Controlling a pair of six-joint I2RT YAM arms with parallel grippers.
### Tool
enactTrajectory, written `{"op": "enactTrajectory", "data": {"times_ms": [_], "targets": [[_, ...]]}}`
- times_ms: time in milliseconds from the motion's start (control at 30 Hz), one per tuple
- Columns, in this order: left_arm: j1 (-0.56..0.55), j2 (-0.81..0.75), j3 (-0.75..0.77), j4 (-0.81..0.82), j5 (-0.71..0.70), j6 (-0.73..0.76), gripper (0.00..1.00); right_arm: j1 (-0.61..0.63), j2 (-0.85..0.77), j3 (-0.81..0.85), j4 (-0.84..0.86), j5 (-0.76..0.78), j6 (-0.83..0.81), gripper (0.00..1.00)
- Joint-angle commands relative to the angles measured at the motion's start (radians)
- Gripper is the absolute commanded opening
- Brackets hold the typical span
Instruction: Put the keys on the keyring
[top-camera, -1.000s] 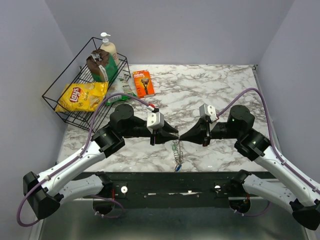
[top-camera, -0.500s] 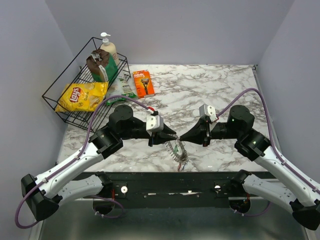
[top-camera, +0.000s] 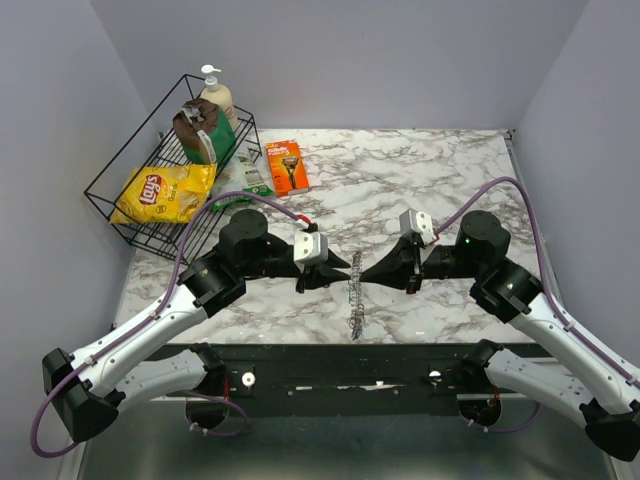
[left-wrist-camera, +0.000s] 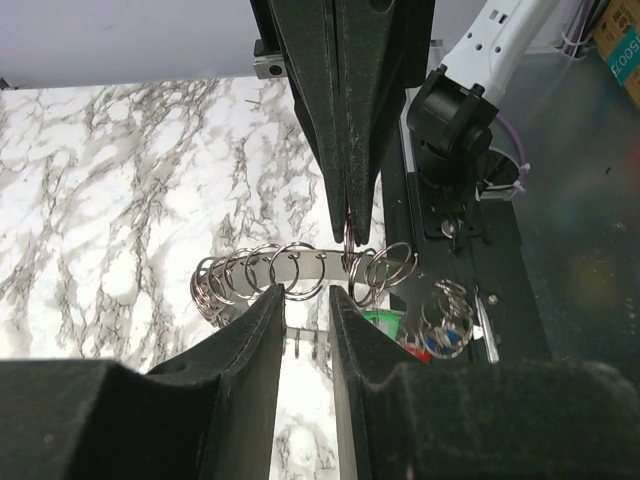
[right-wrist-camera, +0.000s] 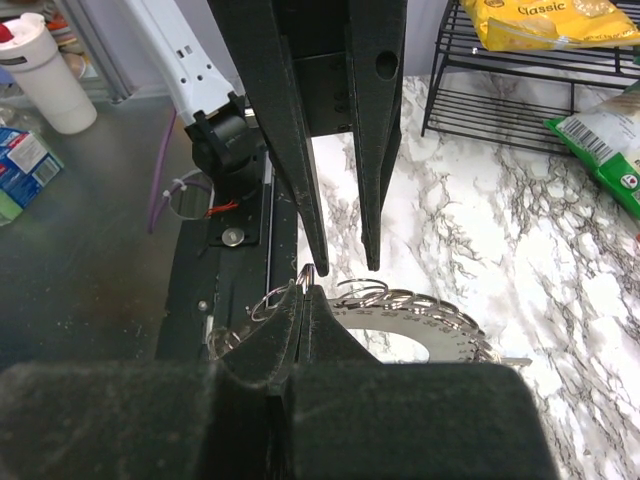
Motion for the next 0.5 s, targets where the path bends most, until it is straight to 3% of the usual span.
{"op": "enactTrajectory", "data": {"times_ms": [0,233,467], "targets": [[0.000,0.003,0.001,0.046,0.035,-0.020,0.35,0.006,-0.016,0.006,0.032,-0.022,-0.008,0.01],[-0.002,0.007,-0.018,0.136,0.084,-0.071,0.36,0.006,-0.014,0.004,0.032,-0.019,-0.008,0.01],[-0.002,0.018,-0.009,0.129,0.133,-0.071,0.36,0.006,-0.013,0.006,0.034,-0.015,-0.008,0.01]]}}
